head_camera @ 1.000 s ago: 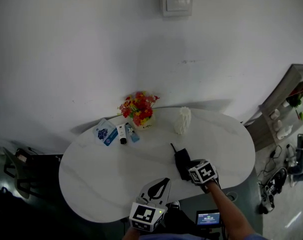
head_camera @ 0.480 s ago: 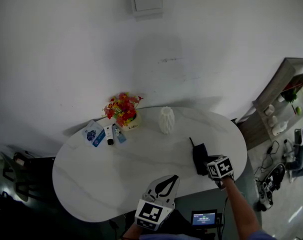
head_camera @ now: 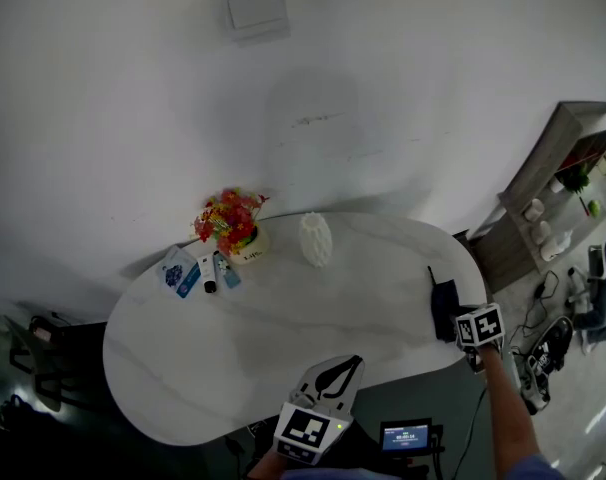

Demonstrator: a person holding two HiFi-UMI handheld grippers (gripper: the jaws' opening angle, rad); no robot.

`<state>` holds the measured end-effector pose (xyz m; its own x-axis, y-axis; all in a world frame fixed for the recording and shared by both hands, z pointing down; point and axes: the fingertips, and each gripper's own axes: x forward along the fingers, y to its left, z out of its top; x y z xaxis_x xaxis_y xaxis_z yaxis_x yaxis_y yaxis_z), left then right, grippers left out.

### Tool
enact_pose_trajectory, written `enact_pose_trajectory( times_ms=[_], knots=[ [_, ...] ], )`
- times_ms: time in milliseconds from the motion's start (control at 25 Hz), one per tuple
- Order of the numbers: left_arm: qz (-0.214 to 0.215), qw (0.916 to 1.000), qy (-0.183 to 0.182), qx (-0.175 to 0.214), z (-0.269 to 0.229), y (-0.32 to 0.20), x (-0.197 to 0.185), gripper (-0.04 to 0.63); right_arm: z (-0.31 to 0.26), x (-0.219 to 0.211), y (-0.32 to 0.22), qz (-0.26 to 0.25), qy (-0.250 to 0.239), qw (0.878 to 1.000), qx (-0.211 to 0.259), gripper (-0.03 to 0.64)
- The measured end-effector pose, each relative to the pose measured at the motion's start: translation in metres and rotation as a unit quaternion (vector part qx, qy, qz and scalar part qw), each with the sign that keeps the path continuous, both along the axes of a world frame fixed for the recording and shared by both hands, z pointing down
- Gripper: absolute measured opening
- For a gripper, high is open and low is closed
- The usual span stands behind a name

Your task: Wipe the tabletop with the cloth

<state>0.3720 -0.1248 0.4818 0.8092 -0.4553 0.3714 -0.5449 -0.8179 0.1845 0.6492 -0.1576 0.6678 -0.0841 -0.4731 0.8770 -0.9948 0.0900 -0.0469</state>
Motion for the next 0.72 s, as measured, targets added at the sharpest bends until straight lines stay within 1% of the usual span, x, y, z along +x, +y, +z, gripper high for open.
enact_pose_trajectory(
  times_ms=[240,360,560,720],
  knots=[
    [0.006,0.9999,-0.009,0.002,0.002,0.006,0.002,0.020,0.000,0.046,0.019,0.038,0.018,0.999,-0.008,0.087],
    [0.002,0.9999,-0.012,-0.003,0.005,0.009,-0.001,0.020,0.000,0.065,0.027,0.059,0.025,0.998,-0.010,0.087],
    [-0.008,0.9999,-0.012,-0.008,0.006,0.013,-0.012,0.020,-0.001,0.086,0.039,0.076,0.058,0.995,-0.018,0.087],
    [-0.015,0.9998,-0.015,-0.003,0.004,0.012,-0.025,0.020,-0.001,0.094,0.046,0.115,0.058,0.991,-0.019,0.087]
  ],
)
